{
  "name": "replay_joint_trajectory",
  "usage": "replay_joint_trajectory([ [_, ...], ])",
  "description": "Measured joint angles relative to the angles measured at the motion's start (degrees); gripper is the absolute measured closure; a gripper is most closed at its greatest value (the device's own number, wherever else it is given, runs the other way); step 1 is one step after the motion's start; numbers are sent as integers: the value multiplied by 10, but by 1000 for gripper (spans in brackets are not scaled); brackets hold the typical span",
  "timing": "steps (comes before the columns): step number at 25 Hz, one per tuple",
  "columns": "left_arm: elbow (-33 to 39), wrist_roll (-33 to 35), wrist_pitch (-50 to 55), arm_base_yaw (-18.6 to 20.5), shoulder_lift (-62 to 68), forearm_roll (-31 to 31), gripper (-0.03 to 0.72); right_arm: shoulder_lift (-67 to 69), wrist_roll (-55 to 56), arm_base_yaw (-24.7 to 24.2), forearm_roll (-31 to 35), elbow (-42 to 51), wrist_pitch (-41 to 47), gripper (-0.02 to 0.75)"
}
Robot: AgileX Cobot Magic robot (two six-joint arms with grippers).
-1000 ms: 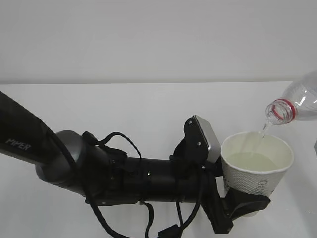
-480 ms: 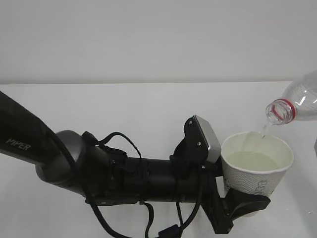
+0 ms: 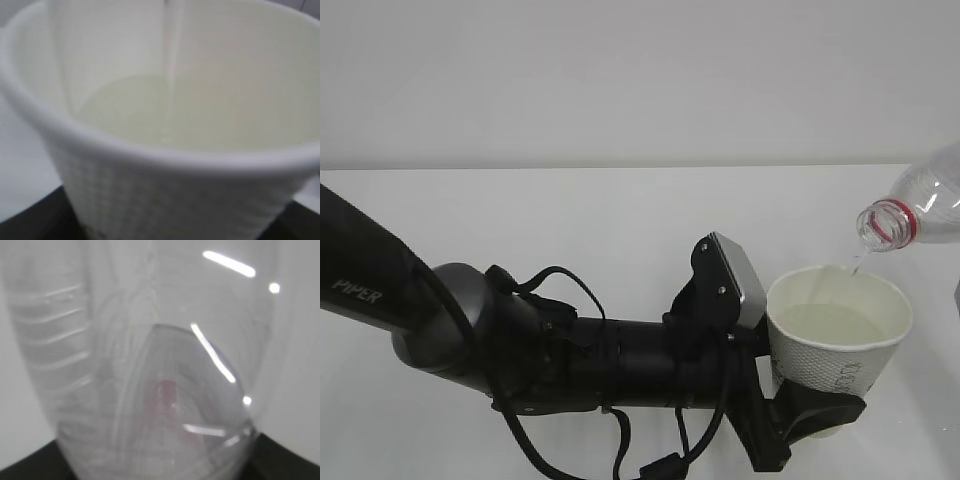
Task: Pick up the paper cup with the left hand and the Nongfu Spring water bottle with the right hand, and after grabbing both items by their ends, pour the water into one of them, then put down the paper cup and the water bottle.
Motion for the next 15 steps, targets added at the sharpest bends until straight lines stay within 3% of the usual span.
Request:
replay_joint_trajectory([
  [15,0,0,0,0,0,0,159,0,9,0,0,0,-1,325],
])
